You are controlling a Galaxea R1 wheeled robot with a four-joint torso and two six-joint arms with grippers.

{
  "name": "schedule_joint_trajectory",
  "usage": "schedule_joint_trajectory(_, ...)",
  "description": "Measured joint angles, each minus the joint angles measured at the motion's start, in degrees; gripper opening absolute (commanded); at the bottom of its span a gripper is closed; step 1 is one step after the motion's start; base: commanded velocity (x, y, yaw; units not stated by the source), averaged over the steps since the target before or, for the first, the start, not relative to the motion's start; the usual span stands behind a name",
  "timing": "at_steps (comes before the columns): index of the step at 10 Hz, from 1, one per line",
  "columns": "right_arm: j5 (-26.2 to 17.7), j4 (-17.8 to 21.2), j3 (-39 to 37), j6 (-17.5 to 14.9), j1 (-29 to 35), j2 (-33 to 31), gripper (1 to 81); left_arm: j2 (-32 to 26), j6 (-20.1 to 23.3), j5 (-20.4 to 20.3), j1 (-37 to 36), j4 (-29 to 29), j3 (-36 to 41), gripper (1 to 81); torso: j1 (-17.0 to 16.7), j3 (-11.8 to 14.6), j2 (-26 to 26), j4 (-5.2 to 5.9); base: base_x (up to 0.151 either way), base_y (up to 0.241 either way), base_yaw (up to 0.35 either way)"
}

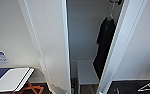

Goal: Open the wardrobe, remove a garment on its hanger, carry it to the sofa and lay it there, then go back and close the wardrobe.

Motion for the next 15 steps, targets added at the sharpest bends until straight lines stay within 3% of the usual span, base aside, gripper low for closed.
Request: schedule_joint_trajectory(15, 1.0, -0.3, 0.9, 0.0, -1.1, -1.7, 81.1, -8.1, 0.2, -7.3, 6.1, 1.9, 3.7, 81.1, 0.0, 0.0, 0.0, 0.0, 0.0, 0.0, 0.0)
